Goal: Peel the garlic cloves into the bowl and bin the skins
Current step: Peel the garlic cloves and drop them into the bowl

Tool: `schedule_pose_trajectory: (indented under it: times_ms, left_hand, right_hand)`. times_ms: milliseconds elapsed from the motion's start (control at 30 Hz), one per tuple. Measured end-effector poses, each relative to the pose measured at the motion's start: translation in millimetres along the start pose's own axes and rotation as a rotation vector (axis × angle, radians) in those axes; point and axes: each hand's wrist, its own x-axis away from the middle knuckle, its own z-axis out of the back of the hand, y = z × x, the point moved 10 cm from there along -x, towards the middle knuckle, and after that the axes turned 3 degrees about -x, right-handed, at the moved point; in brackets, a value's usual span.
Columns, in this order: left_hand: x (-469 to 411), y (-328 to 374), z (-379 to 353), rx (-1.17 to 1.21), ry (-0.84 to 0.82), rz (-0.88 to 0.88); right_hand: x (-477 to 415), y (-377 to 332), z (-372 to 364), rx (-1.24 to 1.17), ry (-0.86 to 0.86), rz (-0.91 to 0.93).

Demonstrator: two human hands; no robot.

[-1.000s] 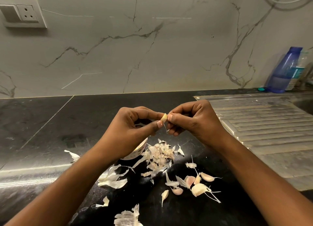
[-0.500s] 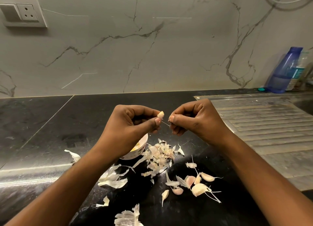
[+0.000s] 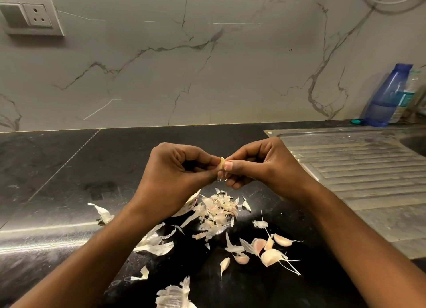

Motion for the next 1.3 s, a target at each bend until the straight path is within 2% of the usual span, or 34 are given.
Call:
schedule_pose_trajectory:
  times_ms: [500, 767, 933, 1300]
  left_hand:
    - [2, 0, 1, -0.024, 0.02, -0.002]
    - [2, -11, -3, 0.324, -0.013, 0.184]
    - [3, -15, -4, 0.418, -0.011, 0.272]
    - [2, -12, 2, 0.348, 0.003, 0.273]
  right_hand:
    - [-1, 1, 1, -0.04, 0.018, 0.031]
    - [0, -6, 2, -0.052, 0.014, 0.074]
    - [1, -9, 2, -0.015, 0.015, 0.105]
    - [-1, -9, -2, 0.084, 0.036, 0.158]
